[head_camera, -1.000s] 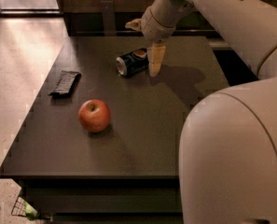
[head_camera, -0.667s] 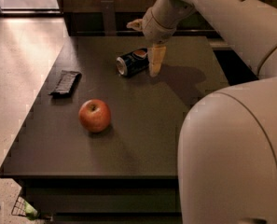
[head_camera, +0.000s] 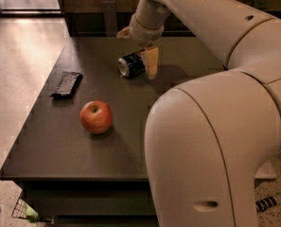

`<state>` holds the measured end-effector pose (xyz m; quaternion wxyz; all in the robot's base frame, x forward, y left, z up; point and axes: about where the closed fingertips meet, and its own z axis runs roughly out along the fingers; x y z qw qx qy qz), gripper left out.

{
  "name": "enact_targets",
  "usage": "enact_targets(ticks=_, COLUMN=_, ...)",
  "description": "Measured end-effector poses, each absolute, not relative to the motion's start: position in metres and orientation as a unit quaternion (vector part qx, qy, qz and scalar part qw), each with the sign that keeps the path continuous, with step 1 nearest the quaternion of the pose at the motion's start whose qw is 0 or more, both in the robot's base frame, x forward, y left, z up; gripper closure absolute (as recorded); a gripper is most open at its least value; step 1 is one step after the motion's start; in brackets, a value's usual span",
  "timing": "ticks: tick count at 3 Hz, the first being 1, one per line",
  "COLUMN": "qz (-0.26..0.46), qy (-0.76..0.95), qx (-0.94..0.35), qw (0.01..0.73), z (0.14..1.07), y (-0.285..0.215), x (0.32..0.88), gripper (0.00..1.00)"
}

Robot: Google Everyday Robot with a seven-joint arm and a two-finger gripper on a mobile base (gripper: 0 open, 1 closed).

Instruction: Place pepsi can upright

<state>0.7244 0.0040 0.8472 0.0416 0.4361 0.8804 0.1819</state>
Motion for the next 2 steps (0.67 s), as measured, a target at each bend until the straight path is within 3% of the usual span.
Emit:
enact_targets(ticks=1, qz=0.105, qy=0.906, qx=0.408, qw=0.033, z=0.8203, y=0.0066, x=0.7201, gripper=0.03)
enact_targets(ticks=2, qz=0.11, qy=0.911, qx=0.397, qw=0.035, z=0.8198, y=0.0074, x=0.7213, gripper=0.26)
